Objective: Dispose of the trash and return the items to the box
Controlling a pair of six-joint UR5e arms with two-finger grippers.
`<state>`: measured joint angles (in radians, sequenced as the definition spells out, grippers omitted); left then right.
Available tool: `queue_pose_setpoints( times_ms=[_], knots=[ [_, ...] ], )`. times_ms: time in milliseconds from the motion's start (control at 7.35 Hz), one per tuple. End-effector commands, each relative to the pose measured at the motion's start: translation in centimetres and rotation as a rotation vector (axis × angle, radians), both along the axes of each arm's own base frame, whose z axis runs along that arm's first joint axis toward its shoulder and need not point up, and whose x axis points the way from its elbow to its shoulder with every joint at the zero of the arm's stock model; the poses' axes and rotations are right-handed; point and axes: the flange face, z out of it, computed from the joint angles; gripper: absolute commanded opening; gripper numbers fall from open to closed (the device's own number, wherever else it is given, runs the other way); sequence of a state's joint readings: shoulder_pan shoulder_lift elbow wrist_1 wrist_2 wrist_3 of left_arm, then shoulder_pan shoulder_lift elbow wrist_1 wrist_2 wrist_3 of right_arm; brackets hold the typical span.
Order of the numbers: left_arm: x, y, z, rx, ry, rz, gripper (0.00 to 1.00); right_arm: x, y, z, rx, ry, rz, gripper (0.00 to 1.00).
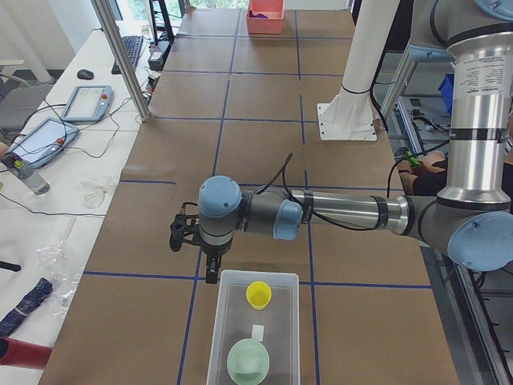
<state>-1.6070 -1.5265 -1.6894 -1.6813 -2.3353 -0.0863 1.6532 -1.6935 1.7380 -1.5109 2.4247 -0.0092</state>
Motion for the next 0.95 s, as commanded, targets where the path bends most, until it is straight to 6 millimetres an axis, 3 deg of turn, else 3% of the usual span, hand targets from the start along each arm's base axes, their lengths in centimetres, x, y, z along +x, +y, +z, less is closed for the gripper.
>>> queue_pose_setpoints(
  times_ms=[0,817],
  knots=[
    [0.48,0.02,0.36,-0.008,0.000,0.010,1.00,0.01,0.08,0.14,-0.004,-0.001,0.001,1.00],
    [0.47,0.03,0.55,-0.012,-0.002,0.011,1.00,-0.08,0.01,0.50,-0.019,0.003,0.006,1.00]
  ],
)
